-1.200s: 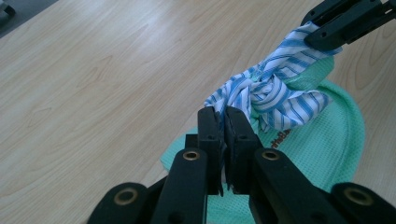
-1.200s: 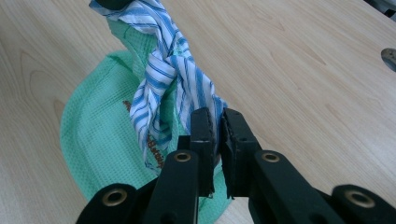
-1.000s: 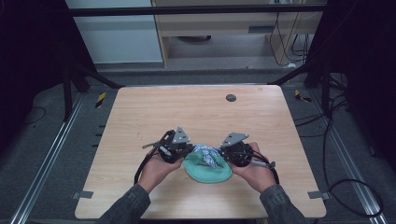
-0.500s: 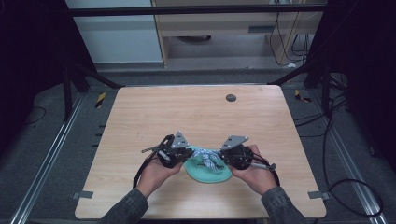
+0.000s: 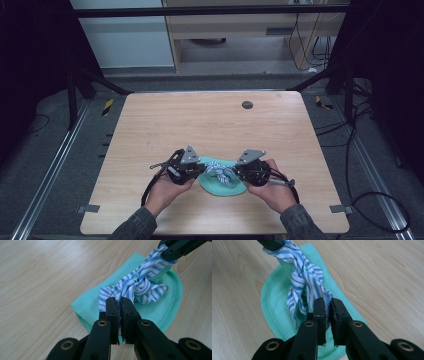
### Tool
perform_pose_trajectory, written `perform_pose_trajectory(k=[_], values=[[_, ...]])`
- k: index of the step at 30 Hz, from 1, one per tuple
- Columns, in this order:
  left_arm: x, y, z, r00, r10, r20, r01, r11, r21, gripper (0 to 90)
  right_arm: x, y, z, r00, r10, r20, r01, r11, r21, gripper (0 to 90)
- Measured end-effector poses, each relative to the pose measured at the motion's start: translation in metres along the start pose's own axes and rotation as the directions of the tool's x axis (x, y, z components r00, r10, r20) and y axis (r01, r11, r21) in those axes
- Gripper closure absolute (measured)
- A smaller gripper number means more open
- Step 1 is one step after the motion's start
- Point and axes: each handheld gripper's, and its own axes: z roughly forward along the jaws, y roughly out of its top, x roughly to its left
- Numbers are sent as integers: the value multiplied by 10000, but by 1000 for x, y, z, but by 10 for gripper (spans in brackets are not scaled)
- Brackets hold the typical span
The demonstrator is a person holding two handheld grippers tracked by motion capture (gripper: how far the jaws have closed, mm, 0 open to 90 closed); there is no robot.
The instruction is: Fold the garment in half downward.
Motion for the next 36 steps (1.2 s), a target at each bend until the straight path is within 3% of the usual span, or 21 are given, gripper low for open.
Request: perform_pose_trajectory(k=[36], values=[[-7,-18,3,9992,212,326,-220,9995,245,849,16,-14,0,9986,-387,-348,397,9988,270,826]])
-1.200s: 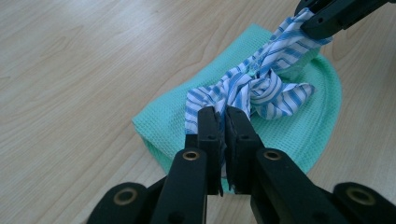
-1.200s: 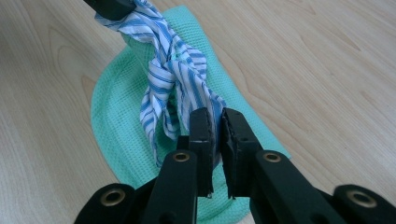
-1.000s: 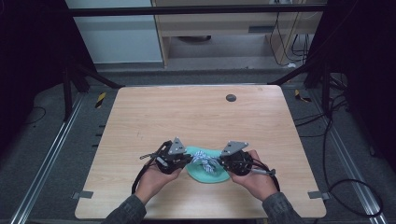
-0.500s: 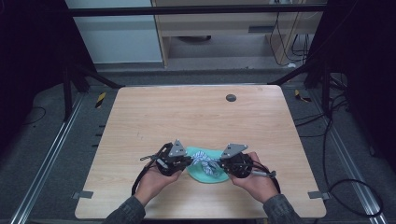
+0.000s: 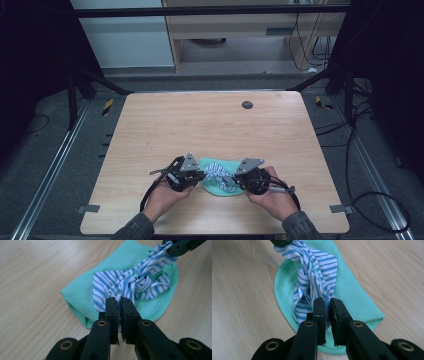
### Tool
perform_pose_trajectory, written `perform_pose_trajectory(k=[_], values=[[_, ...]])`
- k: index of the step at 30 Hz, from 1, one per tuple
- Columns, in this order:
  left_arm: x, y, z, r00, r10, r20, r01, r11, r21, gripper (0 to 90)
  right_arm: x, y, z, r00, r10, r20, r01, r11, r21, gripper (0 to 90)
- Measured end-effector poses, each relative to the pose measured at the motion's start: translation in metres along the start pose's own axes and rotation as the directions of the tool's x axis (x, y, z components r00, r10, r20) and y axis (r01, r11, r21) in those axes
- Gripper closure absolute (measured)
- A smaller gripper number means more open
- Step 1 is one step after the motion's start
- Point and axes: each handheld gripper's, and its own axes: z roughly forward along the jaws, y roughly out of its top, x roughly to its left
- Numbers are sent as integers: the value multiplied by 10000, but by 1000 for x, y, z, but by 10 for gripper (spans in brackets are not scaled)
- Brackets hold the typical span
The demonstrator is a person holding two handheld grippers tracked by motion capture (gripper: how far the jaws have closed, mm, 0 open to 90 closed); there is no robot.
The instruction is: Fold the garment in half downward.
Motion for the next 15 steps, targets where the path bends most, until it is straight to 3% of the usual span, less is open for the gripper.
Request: perform_pose_trajectory(k=[9,15], values=[[-7,-9,2,9998,92,148,-94,9999,120,850,7,-9,-1,9998,-22,-173,22,10000,-7,830],[-8,-13,2,10000,9,97,-10,10000,59,800,10,-14,-1,9997,-68,-237,68,10000,4,834]])
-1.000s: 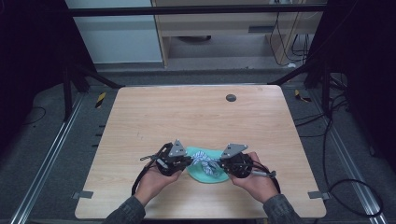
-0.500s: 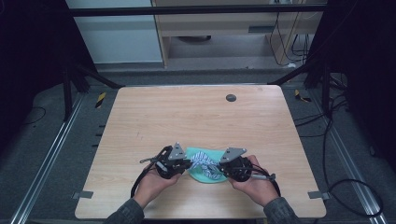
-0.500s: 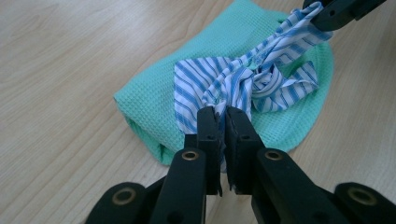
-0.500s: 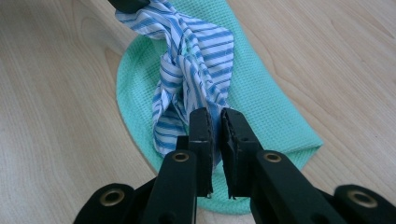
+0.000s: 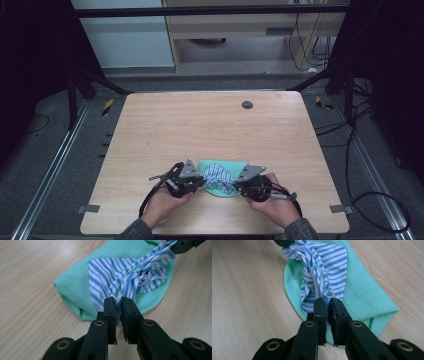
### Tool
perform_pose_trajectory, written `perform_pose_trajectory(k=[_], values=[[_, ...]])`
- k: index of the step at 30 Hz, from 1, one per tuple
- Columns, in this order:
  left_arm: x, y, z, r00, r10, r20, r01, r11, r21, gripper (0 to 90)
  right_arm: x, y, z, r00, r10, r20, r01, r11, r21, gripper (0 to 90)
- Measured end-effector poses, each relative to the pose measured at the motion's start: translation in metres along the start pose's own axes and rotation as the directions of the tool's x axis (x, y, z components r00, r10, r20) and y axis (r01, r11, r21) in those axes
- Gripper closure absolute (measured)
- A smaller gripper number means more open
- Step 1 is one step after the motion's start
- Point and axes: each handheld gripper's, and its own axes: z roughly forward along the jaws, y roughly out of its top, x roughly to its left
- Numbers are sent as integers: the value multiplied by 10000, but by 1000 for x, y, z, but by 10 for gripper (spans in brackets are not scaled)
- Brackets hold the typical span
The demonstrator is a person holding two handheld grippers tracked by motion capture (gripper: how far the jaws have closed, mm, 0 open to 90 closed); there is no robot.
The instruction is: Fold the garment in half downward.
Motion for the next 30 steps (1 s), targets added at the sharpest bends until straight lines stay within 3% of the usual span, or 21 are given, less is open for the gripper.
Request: perform_pose_trajectory(k=[7,10,13,23,27,30], values=[[0,-4,0,9999,-135,-59,135,9999,-25,649,0,-2,-1,10000,2,-2,-2,10000,81,834],[-1,-4,1,9999,-166,-39,166,9999,-23,637,0,-2,-1,10000,-31,-19,31,10000,81,834],[-4,-5,2,10000,61,8,-61,10000,29,621,1,-3,-2,9999,-55,-105,56,9999,92,833],[-9,-7,2,9989,446,-134,-447,9990,-60,805,5,-7,0,9997,-148,-188,151,9997,165,834],[-10,-10,1,9975,706,-58,-705,9975,40,843,8,-9,1,9990,-392,-212,397,9990,214,863],[-12,-13,1,9977,683,-9,-683,9977,-7,844,9,-11,1,9989,-415,-228,420,9989,219,872]])
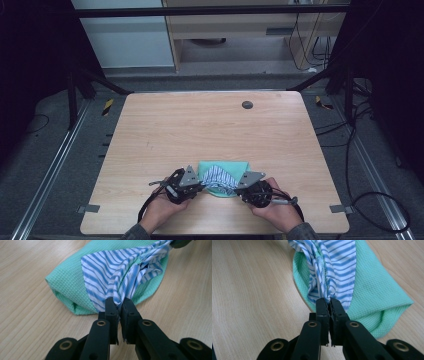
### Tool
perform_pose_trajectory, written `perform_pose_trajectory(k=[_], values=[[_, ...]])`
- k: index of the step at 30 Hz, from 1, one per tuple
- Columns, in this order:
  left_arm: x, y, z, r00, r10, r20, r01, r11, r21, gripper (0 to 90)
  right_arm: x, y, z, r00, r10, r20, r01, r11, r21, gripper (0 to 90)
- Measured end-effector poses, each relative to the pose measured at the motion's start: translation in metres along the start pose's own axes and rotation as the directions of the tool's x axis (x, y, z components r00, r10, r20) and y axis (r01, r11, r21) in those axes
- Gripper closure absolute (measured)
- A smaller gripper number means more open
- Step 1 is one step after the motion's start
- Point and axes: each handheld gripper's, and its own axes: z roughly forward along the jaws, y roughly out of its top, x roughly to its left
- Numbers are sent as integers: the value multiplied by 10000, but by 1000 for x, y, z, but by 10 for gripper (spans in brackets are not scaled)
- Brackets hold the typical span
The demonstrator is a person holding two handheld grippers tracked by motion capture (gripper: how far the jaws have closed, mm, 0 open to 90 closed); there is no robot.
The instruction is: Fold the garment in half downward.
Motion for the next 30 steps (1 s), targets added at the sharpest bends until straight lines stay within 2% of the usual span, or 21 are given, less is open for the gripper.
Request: perform_pose_trajectory(k=[3,7,20,26,30], values=[[-1,-3,0,9997,217,73,-218,9996,205,845,1,-1,0,9999,-103,-25,103,9999,31,877],[-3,-5,0,9994,311,151,-315,9991,286,850,3,-3,1,9997,-172,-163,175,9997,155,878],[-5,-8,-1,9989,388,275,-400,9982,447,864,6,-7,4,9992,-306,-274,316,9989,350,883],[-3,-9,0,9992,255,313,-266,9989,376,864,4,-6,2,9992,-387,-125,390,9989,262,884],[-3,-10,-1,9988,141,462,-158,9992,363,859,6,-6,2,9991,-329,-277,339,9988,365,881]])
